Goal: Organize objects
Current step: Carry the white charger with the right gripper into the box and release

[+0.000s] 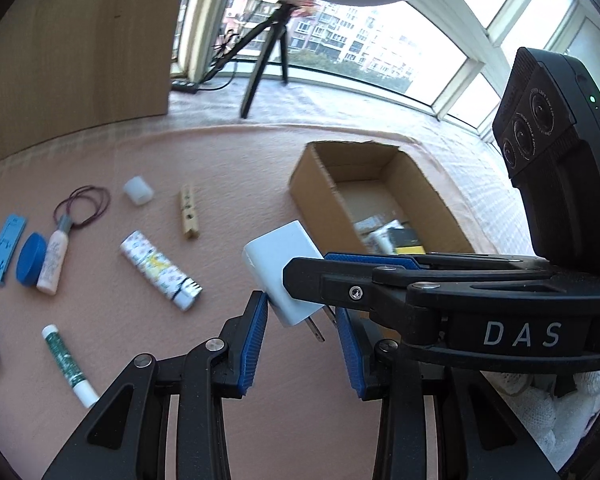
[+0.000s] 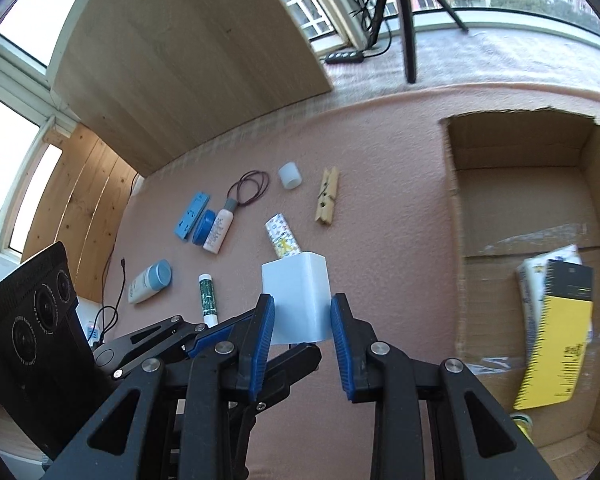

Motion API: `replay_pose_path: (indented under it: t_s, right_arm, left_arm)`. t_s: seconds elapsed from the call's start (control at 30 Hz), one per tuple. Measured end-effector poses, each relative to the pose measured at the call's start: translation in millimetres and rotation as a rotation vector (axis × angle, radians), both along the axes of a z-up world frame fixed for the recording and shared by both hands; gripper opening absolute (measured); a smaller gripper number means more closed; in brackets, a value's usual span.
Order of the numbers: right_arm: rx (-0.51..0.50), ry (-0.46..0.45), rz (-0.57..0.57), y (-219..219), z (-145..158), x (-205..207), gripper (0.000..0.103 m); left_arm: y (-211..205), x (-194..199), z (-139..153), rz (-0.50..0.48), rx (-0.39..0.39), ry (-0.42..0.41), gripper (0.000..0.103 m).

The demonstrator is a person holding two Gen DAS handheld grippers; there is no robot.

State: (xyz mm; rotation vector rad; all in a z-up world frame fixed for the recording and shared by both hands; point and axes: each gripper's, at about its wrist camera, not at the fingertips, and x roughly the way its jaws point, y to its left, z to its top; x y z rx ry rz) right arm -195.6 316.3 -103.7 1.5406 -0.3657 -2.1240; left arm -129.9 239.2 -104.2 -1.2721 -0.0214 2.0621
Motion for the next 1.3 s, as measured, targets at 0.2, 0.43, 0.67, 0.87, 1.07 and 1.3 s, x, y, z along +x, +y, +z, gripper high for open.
replay_pose_path:
  t_s: [0.2,0.43,0.67,0.87,1.07,1.3]
  right_arm:
    - [0.009,0.027,-0.059,39,11,4,0.027]
    - [0.012,0.033,-0.129,80,13,5,0.027]
    - [0.01,0.026,-0.16,104,10,4,0.027]
    - [0.007,0.024,-0.167,113,9,5,0.027]
    - [0.032,0.041,-0.186,118,11,8,0.03]
    - [0.051,0.051,-0.223,125,16,10,0.04]
  left_arm:
    - [40,6,8,-0.06,0.006,0.013,0.039]
    - [81,15,11,-0.109,0.011,0.015,0.039]
    - [103,20,9,-0.14,-0.005,0.016,0.039]
    - [110,23,9,-0.152,-0.01,0.015,0.038]
    - [112,28,10,-0.16,-0.056,0.045,0.056]
    - [99,30,13,-0.144,-0.048,0.05,0.058]
